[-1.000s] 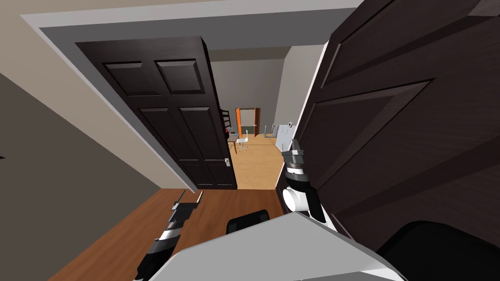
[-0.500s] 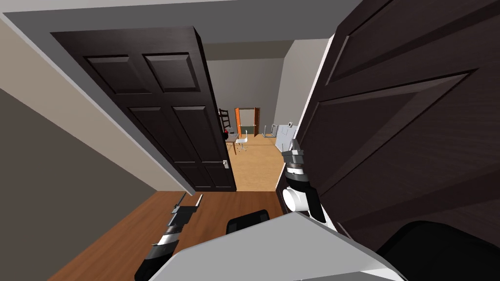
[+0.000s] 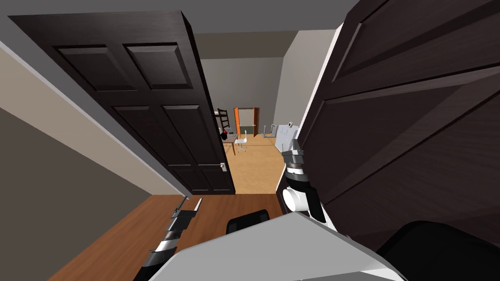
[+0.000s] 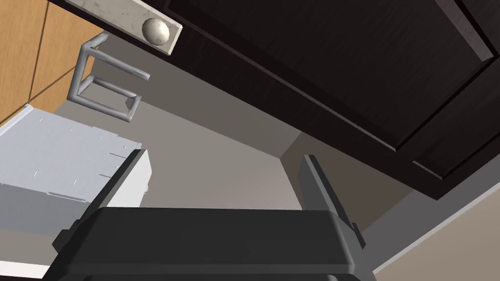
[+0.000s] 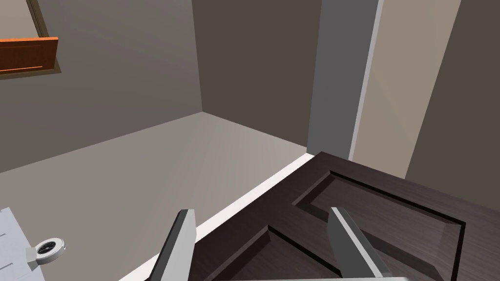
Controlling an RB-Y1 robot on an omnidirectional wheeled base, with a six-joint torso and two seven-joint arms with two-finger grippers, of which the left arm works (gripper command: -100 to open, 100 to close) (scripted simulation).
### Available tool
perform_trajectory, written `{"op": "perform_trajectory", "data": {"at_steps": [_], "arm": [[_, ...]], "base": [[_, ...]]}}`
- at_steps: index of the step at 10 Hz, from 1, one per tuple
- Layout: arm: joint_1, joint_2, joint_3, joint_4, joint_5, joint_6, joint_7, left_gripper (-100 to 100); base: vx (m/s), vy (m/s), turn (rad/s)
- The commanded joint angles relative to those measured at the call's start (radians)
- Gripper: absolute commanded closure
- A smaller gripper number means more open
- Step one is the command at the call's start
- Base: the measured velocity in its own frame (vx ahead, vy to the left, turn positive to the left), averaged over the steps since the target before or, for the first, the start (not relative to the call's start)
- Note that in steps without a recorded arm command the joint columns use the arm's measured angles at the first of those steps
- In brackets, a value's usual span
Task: Pull the door open
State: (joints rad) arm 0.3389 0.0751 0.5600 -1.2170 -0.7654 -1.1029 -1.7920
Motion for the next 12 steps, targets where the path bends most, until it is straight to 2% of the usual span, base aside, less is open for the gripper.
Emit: {"op": "perform_trajectory", "data": {"at_steps": [1, 2, 3, 8, 9, 12], "arm": [[-0.005, -0.001, 0.016, 0.029, -0.019, -0.020, -0.050, -100], [-0.008, -0.002, 0.027, 0.047, -0.032, -0.032, -0.079, -100], [-0.008, -0.002, 0.027, 0.047, -0.032, -0.032, -0.086, -100], [-0.017, -0.010, 0.073, 0.124, -0.087, -0.087, -0.233, -100], [-0.017, -0.010, 0.073, 0.124, -0.087, -0.087, -0.241, -100], [-0.022, -0.014, 0.097, 0.164, -0.116, -0.115, -0.327, -100]], "base": [[0.080, -0.008, -0.023], [0.091, -0.031, -0.024], [0.064, -0.033, -0.004], [0.087, -0.015, -0.019], [0.075, -0.023, -0.004], [0.079, -0.012, -0.015]]}}
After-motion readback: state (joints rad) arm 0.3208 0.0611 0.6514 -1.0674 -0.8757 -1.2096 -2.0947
